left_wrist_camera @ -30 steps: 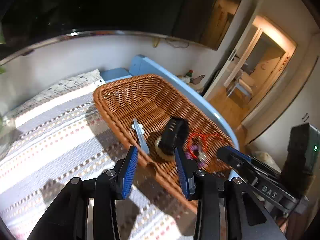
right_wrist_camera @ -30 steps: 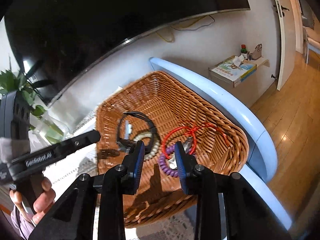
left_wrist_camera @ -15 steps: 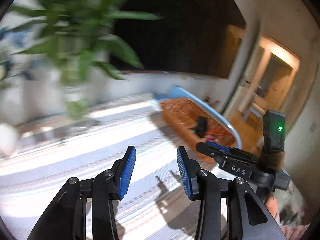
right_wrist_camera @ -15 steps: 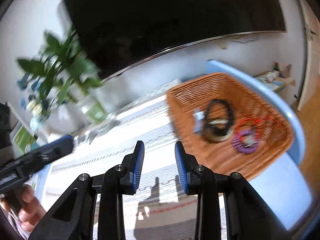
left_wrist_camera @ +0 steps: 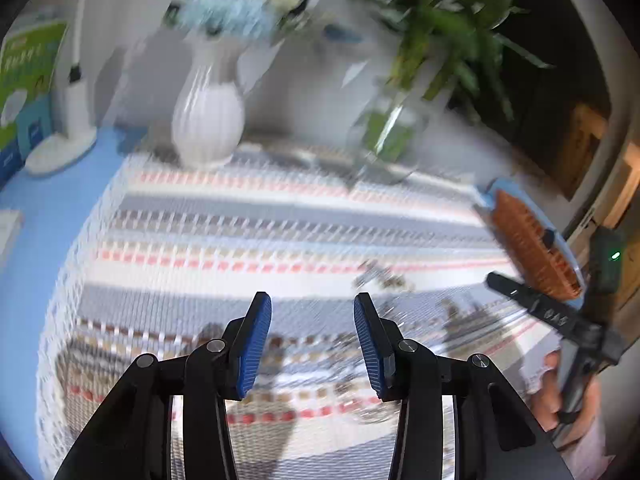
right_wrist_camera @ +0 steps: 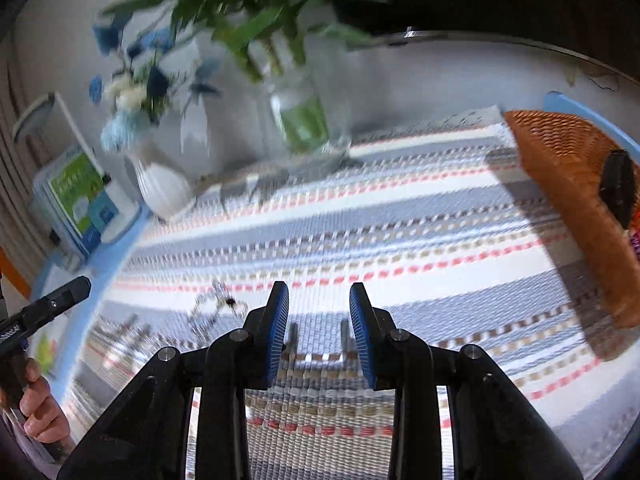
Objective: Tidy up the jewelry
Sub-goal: 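Move both tools back over the silver chain necklaces on the table, then grasp a silver chain necklace with the left tool while the right tool grasps another chain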
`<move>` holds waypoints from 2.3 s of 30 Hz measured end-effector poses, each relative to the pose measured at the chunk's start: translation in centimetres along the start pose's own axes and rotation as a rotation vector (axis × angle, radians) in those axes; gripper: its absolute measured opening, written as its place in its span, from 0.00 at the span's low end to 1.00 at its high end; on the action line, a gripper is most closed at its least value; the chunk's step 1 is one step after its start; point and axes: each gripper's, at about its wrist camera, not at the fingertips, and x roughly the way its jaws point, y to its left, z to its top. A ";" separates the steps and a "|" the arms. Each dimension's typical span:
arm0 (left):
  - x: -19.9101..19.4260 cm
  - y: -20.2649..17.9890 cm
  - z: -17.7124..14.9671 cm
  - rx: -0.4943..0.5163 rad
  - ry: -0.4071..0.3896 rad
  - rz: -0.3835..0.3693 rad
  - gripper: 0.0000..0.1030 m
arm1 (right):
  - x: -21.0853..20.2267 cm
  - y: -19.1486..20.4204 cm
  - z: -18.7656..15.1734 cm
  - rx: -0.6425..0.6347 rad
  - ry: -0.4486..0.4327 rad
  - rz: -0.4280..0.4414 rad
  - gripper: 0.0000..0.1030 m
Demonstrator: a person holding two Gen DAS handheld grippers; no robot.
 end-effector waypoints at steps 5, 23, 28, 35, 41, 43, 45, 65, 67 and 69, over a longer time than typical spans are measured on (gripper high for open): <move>2.1 0.9 -0.8 -0.020 0.057 -0.021 0.43 | 0.5 0.4 -0.4 -0.031 0.013 -0.010 0.34; 2.5 -0.2 -1.5 0.034 0.099 -0.106 0.43 | 1.3 -0.3 -0.3 -0.009 0.063 0.020 0.47; 2.7 -0.7 -1.7 0.065 0.103 -0.113 0.43 | 1.3 -1.6 -0.1 0.051 0.059 0.026 0.47; 3.5 -2.0 -2.1 0.131 0.169 -0.103 0.18 | 1.4 2.7 -0.7 -0.166 0.061 -0.005 0.47; 3.9 -2.5 -2.2 0.154 0.186 -0.101 0.15 | 2.7 6.5 -1.9 -0.360 0.093 -0.101 0.41; 4.0 -2.5 -2.2 0.152 0.195 -0.098 0.15 | 2.9 6.6 -2.0 -0.361 0.104 -0.111 0.37; 4.2 -2.8 -2.2 0.163 0.198 -0.083 0.15 | 3.5 6.1 -1.7 -0.339 0.130 -0.120 0.33; 1.3 -3.5 -1.7 0.180 0.070 -0.089 0.07 | 3.5 4.8 -1.4 -0.270 0.112 -0.114 0.12; 0.2 -3.6 -1.4 0.174 0.039 -0.110 0.07 | 3.1 4.7 -1.3 -0.265 0.098 -0.106 0.12; -0.7 -3.7 -1.0 0.164 0.019 -0.139 0.07 | 2.7 4.6 -1.3 -0.256 0.084 -0.092 0.12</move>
